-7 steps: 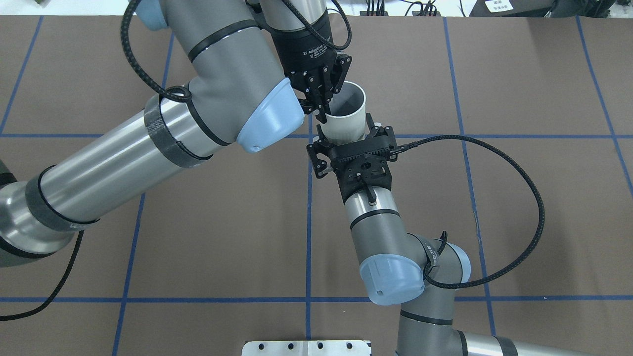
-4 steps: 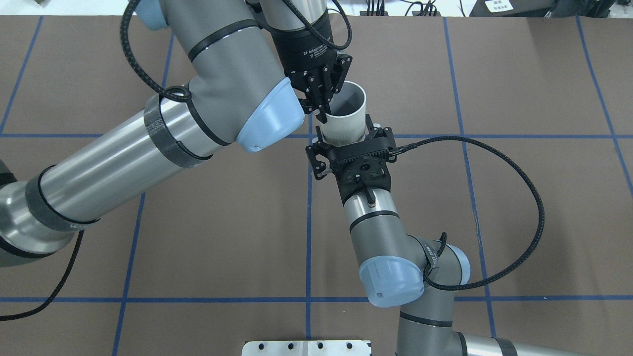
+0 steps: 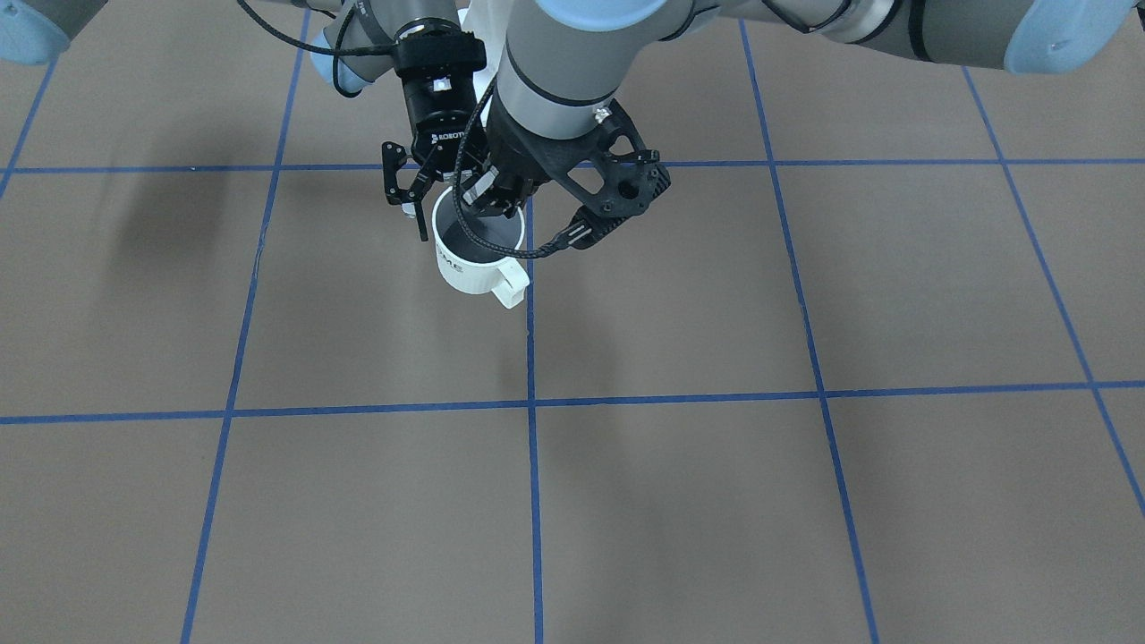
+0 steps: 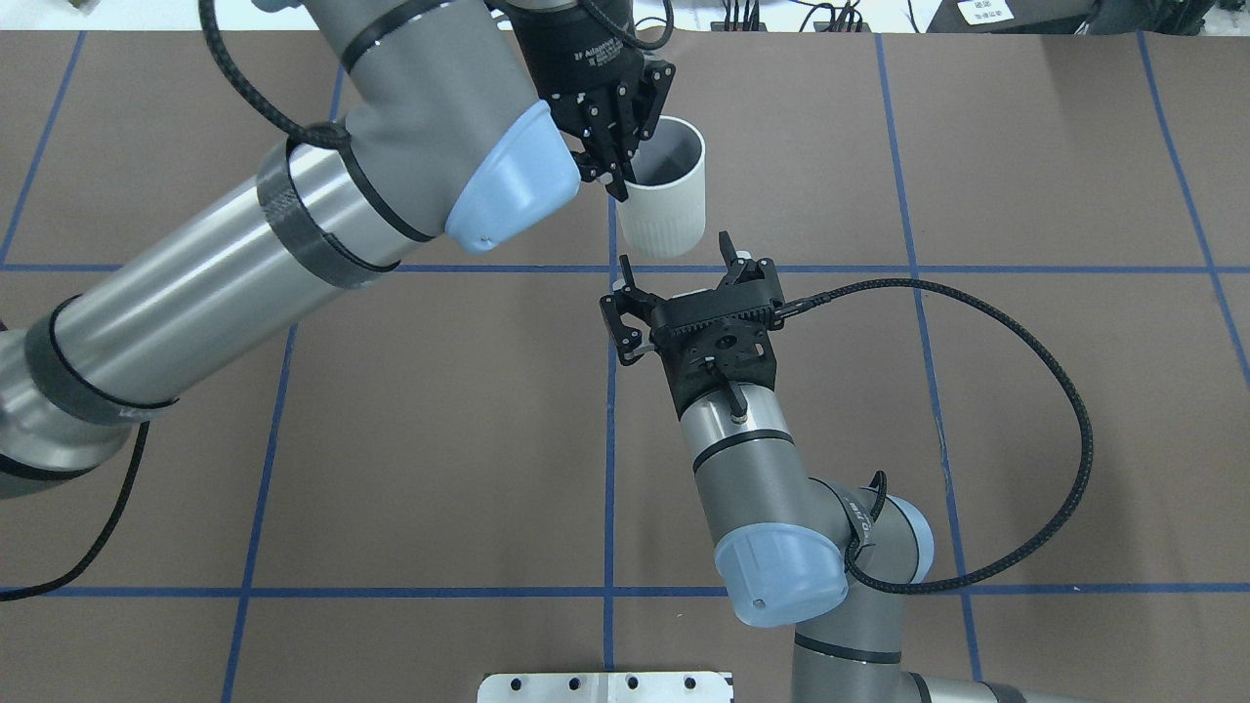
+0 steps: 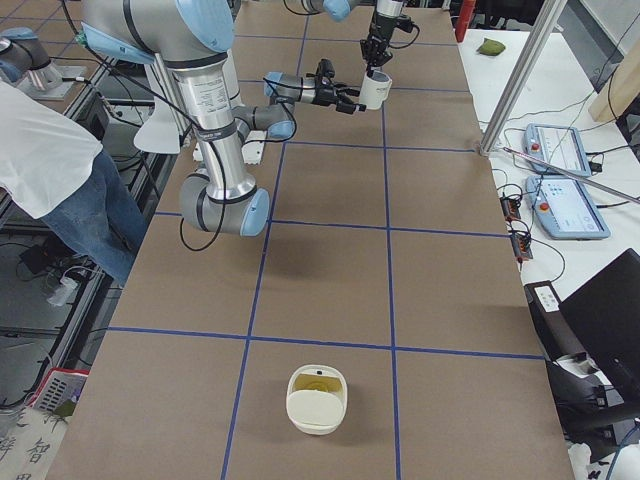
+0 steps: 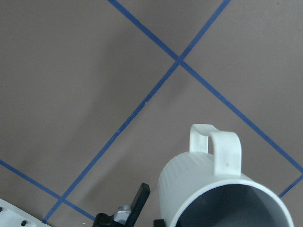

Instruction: Left arm hands cup to right arm to dump lemon

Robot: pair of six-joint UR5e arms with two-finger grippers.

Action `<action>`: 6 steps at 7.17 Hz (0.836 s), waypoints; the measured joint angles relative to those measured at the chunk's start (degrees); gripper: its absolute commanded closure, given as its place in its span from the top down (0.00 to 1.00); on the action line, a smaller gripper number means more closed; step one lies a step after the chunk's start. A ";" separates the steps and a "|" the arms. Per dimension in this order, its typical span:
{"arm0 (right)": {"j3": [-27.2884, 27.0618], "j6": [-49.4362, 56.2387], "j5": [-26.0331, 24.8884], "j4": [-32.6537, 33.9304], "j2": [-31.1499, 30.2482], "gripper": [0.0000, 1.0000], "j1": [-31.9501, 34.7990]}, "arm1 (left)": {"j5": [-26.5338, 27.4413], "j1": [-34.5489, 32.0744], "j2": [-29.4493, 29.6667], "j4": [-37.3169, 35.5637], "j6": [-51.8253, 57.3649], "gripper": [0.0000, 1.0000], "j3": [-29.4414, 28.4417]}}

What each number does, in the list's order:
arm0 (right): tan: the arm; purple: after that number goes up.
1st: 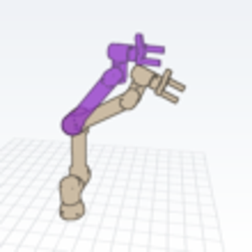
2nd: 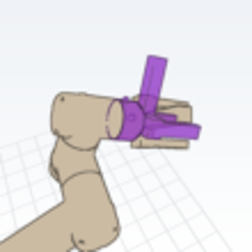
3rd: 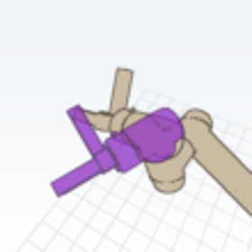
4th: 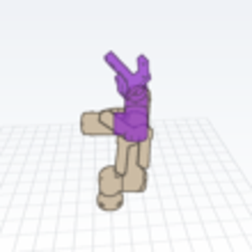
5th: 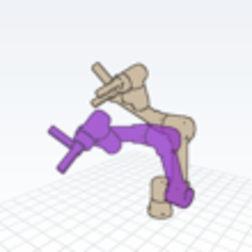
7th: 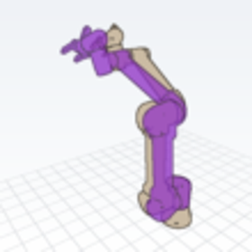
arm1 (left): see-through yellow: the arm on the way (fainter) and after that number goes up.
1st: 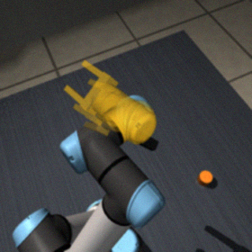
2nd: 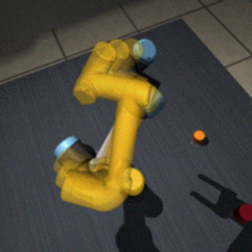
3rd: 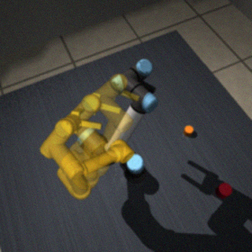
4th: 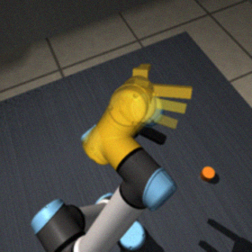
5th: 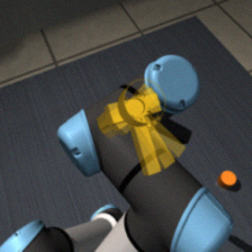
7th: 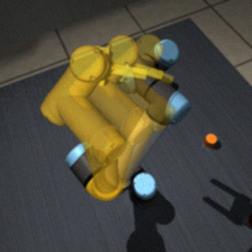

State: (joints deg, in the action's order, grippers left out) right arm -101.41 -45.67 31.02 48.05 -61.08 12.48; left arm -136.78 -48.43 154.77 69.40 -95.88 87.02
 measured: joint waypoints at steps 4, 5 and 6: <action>1.13 -0.66 0.46 -6.81 -1.27 1.00 -1.94 | -0.10 -9.23 -0.98 -3.50 10.12 0.00 0.96; 1.35 -0.71 1.56 -6.97 -1.84 1.00 -1.26 | -0.09 -10.29 -3.00 -5.97 15.86 0.00 2.88; 1.47 -0.73 4.16 -6.90 -2.76 1.00 0.28 | -0.06 -11.30 -7.46 -7.24 22.32 0.00 6.17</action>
State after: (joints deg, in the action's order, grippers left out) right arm -99.93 -46.40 35.18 41.15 -63.83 12.76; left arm -136.83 -59.72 147.31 62.16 -73.56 93.19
